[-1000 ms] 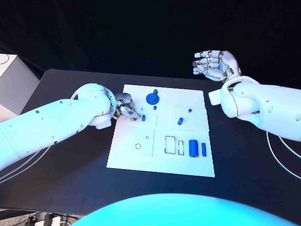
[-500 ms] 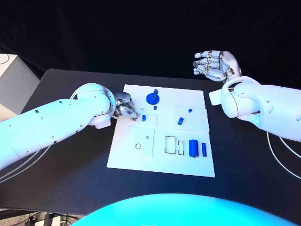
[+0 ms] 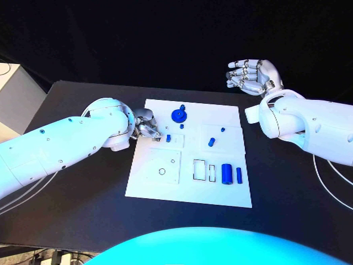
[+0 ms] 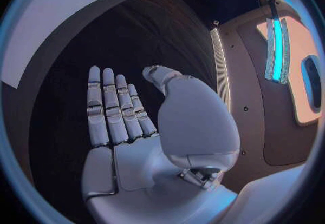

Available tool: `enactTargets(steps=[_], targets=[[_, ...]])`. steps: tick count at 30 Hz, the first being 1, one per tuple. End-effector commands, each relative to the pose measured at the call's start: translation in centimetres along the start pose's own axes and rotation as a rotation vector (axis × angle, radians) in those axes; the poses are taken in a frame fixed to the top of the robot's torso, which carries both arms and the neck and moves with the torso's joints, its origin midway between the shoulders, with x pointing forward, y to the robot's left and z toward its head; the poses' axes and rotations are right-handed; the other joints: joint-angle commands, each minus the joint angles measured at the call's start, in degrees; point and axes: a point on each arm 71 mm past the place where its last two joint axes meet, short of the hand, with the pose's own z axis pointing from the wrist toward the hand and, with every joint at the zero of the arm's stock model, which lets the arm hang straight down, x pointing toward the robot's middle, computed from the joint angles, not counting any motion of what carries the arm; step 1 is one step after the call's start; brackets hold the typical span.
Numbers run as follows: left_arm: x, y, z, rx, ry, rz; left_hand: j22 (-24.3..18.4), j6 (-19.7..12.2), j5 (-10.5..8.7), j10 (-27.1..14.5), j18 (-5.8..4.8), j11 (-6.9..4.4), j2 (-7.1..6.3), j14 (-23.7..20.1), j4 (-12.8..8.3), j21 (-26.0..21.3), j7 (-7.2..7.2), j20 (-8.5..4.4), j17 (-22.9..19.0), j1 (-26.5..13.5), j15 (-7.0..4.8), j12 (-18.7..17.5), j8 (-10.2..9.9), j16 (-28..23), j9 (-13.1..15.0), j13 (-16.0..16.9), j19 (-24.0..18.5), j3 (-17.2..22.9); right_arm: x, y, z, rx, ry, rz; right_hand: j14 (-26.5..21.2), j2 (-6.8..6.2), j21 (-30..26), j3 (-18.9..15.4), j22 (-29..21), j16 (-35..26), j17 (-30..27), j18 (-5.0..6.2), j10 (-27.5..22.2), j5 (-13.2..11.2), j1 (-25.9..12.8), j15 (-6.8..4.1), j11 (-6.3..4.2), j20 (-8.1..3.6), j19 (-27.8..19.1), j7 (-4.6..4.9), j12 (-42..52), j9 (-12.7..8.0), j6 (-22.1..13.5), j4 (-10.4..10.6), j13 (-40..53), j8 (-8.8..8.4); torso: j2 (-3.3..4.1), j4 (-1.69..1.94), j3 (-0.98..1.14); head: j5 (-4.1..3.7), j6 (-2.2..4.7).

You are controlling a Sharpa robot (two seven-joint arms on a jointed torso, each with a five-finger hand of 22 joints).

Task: Assemble the parts on the task board

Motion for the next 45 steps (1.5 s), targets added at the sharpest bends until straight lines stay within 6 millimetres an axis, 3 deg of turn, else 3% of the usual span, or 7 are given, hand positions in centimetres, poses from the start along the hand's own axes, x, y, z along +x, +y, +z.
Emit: enactTargets(steps=[1, 29, 45], targets=[[0.84, 0.30, 0.13, -0.019, 0.045, 0.017, 0.1, 0.3, 0.21, -0.1, -0.64, 0.09, 1.29, 6.1, -8.4, 0.2, -0.15, -0.09, 15.1, 1.7, -0.17, -0.2, 0.2, 0.2, 0.1, 0.1, 0.2, 8.7, 0.16, 0.06, -0.04, -0.008, 0.016, 0.005, 0.0, 0.09, 0.0, -0.4, -0.1, -0.3, -0.1, 0.29, -0.2, 0.2, -0.4, 0.17, 0.42, 0.39, 0.0, 4.02, -0.3, -0.1, 0.5, 0.0, 0.0, -0.38, 0.00, 0.00, 0.01, 0.01, 0.01], [0.85, 0.48, -0.22, -0.017, 0.073, 0.023, 0.6, 0.4, 0.21, 0.0, -0.75, 0.07, 0.87, 6.1, -8.9, 0.5, -0.18, -0.08, 15.1, 1.7, -0.17, -0.2, 0.3, 0.2, 0.1, 0.1, 0.5, 9.4, 0.16, 0.03, -0.06, -0.008, 0.016, 0.005, 0.0, 0.09, 0.0, -0.4, -0.1, -0.3, -0.1, 0.29, -0.2, 0.2, -0.4, 0.17, 0.42, 0.39, 0.0, 4.02, -0.3, -0.1, 0.5, 0.0, 0.0, -0.38, 0.00, 0.01, -0.02, 0.12, 0.01], [0.85, 0.16, 0.38, -0.021, 0.072, 0.035, 0.3, 0.5, 0.16, -0.1, -0.69, 0.10, 0.92, 6.1, -8.9, 0.4, -0.15, -0.08, 15.1, 1.7, -0.16, -0.4, 0.3, 0.2, 0.1, -0.1, 0.3, 9.6, 0.23, 0.03, -0.09, -0.008, 0.019, 0.007, 0.0, 0.09, 0.0, -0.4, -0.1, -0.3, -0.1, 0.29, -0.2, 0.2, -0.4, 0.17, 0.42, 0.39, 0.0, 4.02, -0.3, -0.1, 0.5, 0.0, 0.0, -0.38, 0.00, -0.09, 0.08, 0.32, 0.01]])
